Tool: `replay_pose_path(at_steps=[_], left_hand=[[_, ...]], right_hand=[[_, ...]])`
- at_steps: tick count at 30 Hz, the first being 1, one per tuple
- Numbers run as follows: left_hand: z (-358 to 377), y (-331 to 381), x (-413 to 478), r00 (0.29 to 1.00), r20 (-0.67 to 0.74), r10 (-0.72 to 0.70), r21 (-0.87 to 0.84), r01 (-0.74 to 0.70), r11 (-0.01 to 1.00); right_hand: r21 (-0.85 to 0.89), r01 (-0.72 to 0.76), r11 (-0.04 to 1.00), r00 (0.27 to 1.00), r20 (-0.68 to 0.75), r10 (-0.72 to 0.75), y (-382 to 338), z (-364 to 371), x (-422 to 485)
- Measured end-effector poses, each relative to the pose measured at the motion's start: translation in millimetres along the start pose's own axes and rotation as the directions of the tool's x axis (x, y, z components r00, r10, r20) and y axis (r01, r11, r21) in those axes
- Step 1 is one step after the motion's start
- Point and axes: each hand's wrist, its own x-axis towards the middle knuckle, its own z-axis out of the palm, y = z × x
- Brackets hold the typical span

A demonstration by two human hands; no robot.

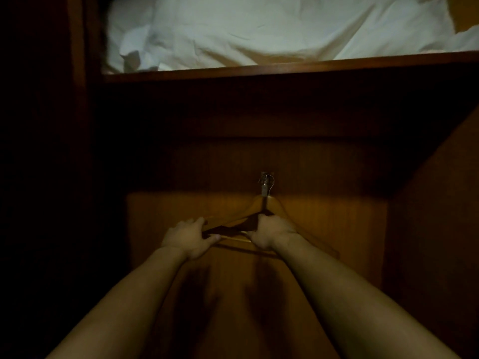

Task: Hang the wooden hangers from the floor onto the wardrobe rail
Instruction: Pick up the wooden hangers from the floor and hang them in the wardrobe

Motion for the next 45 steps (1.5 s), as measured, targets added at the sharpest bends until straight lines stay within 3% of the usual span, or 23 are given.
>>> replay_pose_path(at_steps=[9,16,22,32,45], left_hand=[[-17,-46,-70,0.986,0.058,-0.156,0.033,0.154,0.988],[-33,-94,-150,0.925,0.035,-0.377,0.059,0.375,0.925],[-69,-121,-223,0.835,-0.043,-0.548,0.110,0.550,0.828],[-89,-102,-365,0.630,-0.091,-0.771,0.168,0.773,0.612],[-159,-66,-576,0.261,-0.245,-0.934,0.193,0.957,0.217]], right_hand=[[-0.013,0.136,0.991,0.987,0.085,-0.134,-73,15,-42],[0.075,0.373,0.925,0.912,0.155,-0.380,-150,33,-76],[0.191,0.572,0.798,0.786,0.150,-0.599,-201,37,-116],[0.236,0.780,0.580,0.550,0.183,-0.815,-228,55,-210],[0.380,0.905,0.191,0.154,0.127,-0.980,-285,35,-398]])
